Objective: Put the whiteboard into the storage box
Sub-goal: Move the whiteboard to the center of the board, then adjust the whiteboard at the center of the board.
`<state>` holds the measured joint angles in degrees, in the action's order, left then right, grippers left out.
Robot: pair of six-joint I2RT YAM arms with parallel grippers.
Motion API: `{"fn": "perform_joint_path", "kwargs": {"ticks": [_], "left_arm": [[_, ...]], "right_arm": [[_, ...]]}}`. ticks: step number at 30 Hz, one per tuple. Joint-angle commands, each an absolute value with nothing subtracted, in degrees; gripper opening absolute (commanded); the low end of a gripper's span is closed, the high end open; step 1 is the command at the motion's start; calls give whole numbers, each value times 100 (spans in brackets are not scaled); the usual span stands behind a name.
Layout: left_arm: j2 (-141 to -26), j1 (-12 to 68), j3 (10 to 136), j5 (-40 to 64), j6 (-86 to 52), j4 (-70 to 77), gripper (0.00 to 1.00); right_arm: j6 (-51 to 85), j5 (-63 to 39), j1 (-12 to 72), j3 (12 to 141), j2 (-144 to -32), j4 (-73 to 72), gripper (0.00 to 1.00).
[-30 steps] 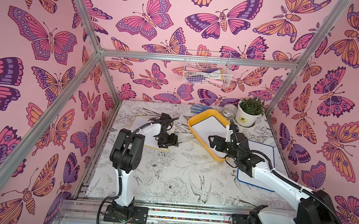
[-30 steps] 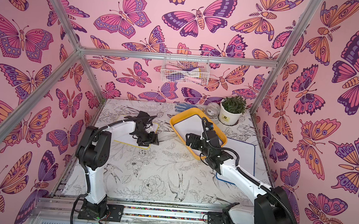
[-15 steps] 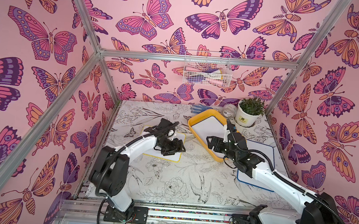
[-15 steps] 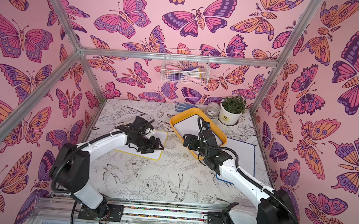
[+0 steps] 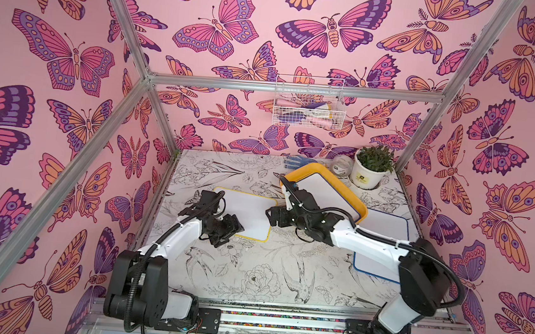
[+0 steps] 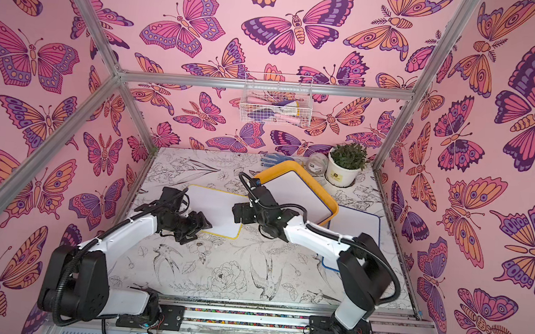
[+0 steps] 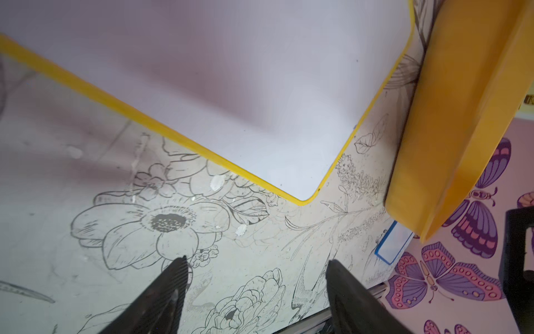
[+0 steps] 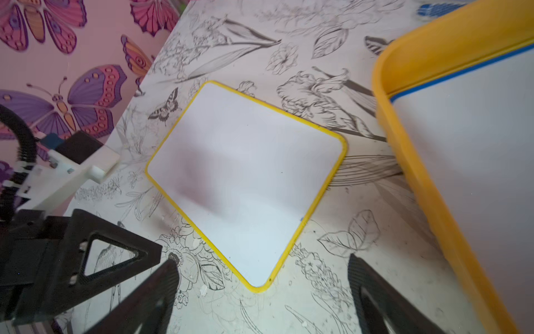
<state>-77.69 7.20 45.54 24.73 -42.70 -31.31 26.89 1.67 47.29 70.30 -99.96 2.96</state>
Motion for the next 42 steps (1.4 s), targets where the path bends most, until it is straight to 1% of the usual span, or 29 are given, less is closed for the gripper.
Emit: {"fn": "perform_joint_path", "kwargs": {"ticks": [1,4,7,10,14,15,18,27,31,34,42], "left_arm": [[-7595,603,4366,2277,-4773,-3048,78],[-7500,527,4252,2269,-5096,-2946,79],[-7471,510,4139,2235,-5441,-2827,81],[-7484,493,4024,2202,-5766,-2650,83],[-7512,483,3850,2145,-6175,-2342,87],[-7522,483,3826,2132,-6266,-2277,88],[-7561,482,3837,1979,-6477,-2267,97],[-7711,483,3951,1515,-6888,-2193,100],[-7881,462,3999,1380,-7019,-1974,100],[-8121,423,4095,1373,-7027,-1822,100],[-8744,282,4380,1406,-6900,-1581,100]], "right_arm": [[1911,-250,4738,7859,-10651,999,94],[1380,-423,4721,8796,-11374,1561,95],[954,-673,4645,9437,-11944,1683,96],[654,-850,4542,9938,-12391,1691,97],[388,-875,4456,10412,-12786,1643,100],[309,-842,4440,10538,-12883,1654,99],[222,-919,4358,10931,-13204,1700,99],[410,-1283,4133,12613,-14313,2431,99],[625,-1283,4088,12934,-14567,2562,99],[837,-1409,4060,12924,-14640,2477,99],[1045,-1293,4046,12968,-14795,2687,99]]}}
